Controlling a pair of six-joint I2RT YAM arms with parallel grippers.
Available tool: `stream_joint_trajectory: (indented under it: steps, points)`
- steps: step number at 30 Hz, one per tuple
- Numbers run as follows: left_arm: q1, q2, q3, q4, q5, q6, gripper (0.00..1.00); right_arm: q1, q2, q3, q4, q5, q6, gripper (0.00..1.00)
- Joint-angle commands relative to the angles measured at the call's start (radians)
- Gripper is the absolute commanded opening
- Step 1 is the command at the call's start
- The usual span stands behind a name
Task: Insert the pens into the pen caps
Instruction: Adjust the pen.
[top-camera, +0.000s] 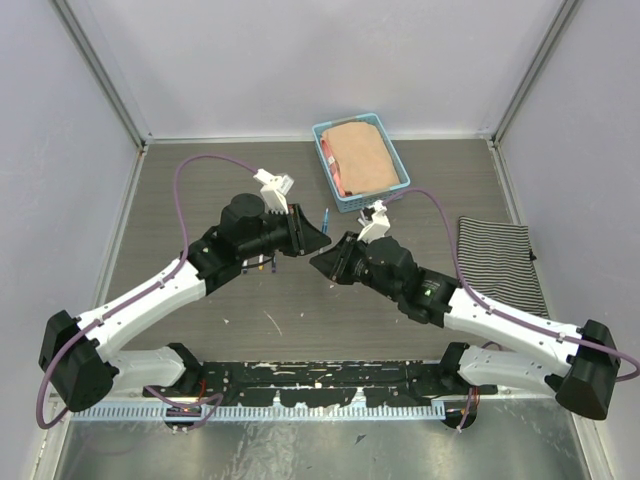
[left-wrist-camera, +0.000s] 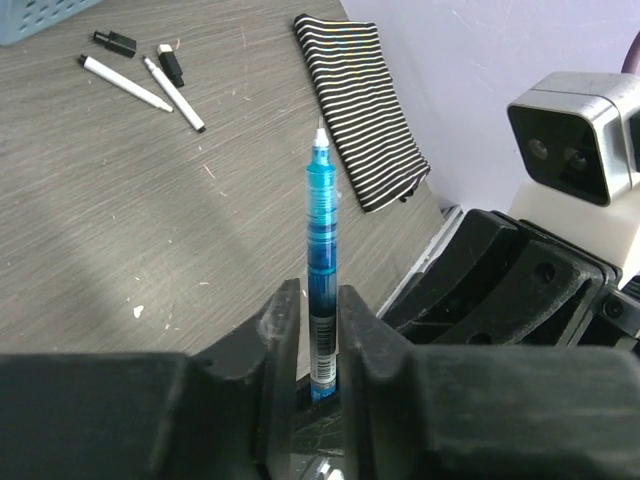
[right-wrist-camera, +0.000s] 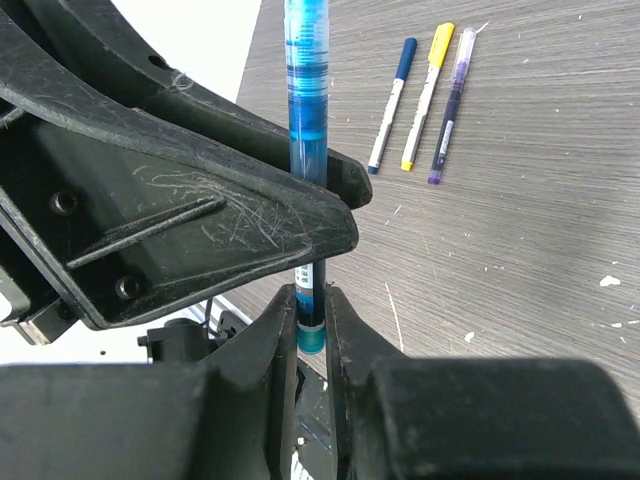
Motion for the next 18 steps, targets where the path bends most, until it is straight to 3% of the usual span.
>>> stream_joint_trajectory:
  steps: [1,5,18]
  points:
    - [-0.002,-0.008,0.002,0.020,-0.005,0.008,0.33,0.006,-0.042,0.037,0.020,0.036,-0.022,0.02]
    - [-0.004,-0.006,-0.006,0.021,-0.006,0.007,0.40,0.005,-0.038,0.058,0.018,0.035,-0.031,0.02]
    - [-0.008,0.002,-0.012,0.032,0.012,0.001,0.36,0.006,-0.019,0.082,0.037,0.036,-0.037,0.01]
